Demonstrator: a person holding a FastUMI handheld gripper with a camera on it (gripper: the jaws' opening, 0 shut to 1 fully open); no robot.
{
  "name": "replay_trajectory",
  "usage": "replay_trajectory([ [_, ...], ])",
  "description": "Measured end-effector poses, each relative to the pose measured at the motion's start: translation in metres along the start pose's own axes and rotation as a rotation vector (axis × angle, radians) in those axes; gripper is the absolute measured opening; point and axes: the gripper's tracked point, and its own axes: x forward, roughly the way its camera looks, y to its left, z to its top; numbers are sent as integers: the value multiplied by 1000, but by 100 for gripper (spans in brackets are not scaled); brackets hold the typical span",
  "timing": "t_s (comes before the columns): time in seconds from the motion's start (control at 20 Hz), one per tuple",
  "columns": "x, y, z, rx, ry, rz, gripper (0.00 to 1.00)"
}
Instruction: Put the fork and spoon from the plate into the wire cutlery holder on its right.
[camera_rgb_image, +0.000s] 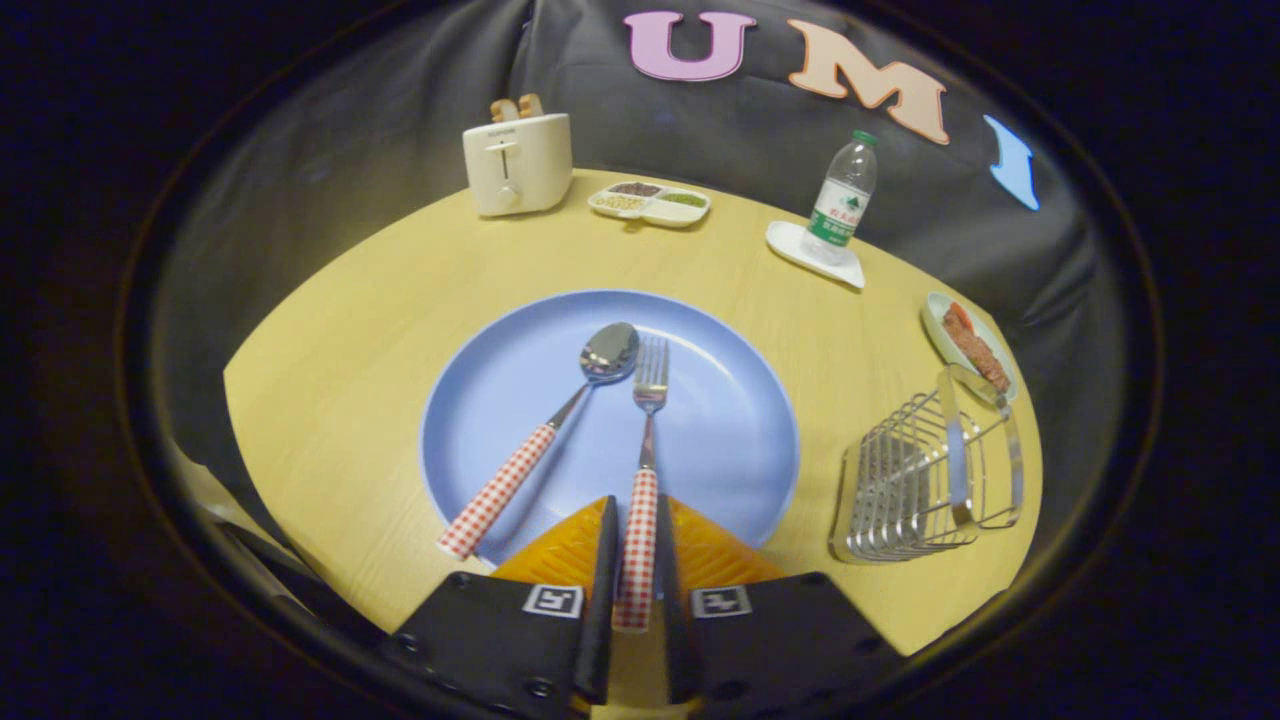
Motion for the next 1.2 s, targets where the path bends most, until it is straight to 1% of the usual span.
replay_trajectory([
  [0.05,1,2,-2,7,7,5,22],
  [0.15,8,-2,-5,6,15,-13,23],
  [0.2,11,-10,-5,4,6,-35,19],
  [0.25,0,-6,-4,17,15,-36,16],
  [0.35,0,-8,-5,23,36,-42,12],
  [0.55,-11,-12,1,9,49,-42,12],
  [0.75,-26,-18,9,9,75,-23,12],
  [0.85,-34,-23,15,2,68,-13,12],
  [1.2,-65,-58,35,-41,48,-8,11],
])
